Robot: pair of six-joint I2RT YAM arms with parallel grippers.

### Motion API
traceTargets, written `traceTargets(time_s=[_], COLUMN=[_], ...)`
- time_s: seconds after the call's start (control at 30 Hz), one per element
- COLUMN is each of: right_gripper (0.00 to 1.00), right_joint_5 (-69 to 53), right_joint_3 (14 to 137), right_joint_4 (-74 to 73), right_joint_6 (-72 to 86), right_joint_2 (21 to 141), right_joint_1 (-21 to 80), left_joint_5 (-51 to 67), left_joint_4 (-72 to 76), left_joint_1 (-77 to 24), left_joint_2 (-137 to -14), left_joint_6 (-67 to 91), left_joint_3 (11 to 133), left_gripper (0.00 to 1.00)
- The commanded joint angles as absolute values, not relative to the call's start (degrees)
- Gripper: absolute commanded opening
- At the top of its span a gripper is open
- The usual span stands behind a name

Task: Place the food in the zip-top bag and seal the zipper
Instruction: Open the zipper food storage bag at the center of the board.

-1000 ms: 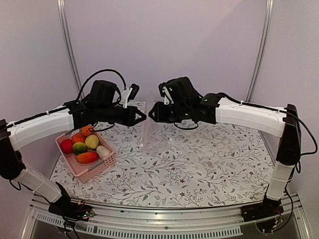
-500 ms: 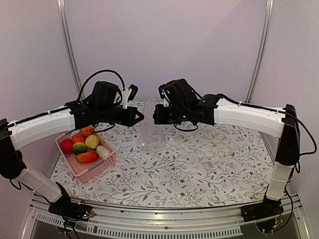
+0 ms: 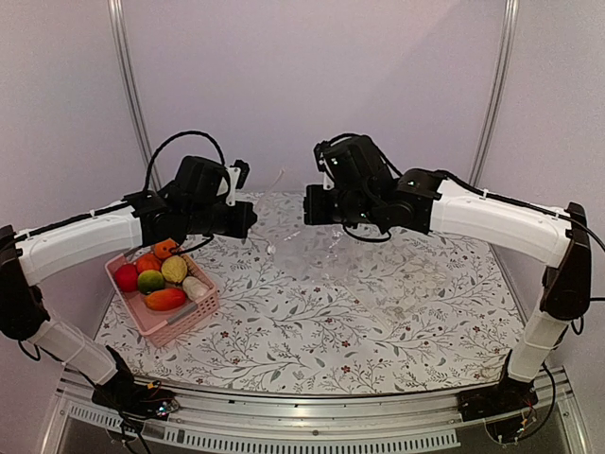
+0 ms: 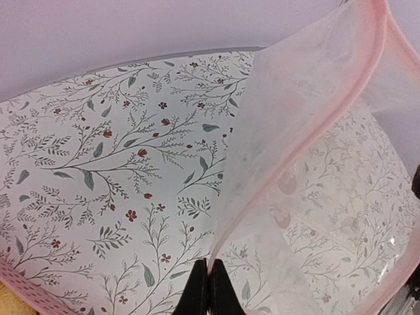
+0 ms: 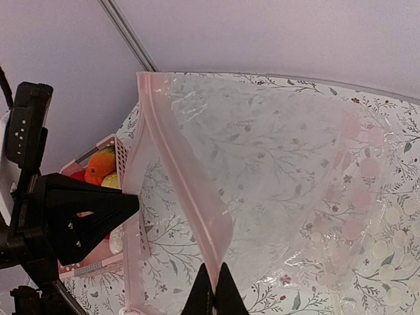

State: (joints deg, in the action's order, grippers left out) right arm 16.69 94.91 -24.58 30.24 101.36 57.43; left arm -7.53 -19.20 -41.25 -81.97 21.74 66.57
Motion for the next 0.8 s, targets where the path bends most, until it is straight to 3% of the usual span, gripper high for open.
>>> traceTargets(time_s=[0.0,0.13,0.27,0.53,0.77], right_gripper=[0.00,0.00,0.00,0.00,0.00], right_joint_5=[19.5,18.2,17.2,17.1,16.4], right_joint_3=[94.6,94.6,94.9,95.2,96.6], right_joint_4=[-26.5,-26.5,-27.2,-27.3,-28.0], right_joint_6=[28.2,28.3,28.3,28.7,28.7], right_joint_2=[99.2,99.8,101.0,103.2,105.2], right_joint_1=[58.2,58.3,58.3,58.3,58.3], left_joint_5=[-7.7,-2.1,4.4,12.6,17.4], left_joint_4=[-19.9,-18.1,-16.1,-9.6,-3.4], left_joint_1=[-41.5,-41.5,-41.5,-41.5,-41.5], left_joint_2=[-81.1,-81.3,-81.0,-75.7,-70.2], left_joint_6=[22.1,21.7,20.9,18.3,18.1], left_joint_3=[65.9,65.7,65.5,62.4,59.7], left_gripper=[0.00,0.00,0.11,0.49,0.52])
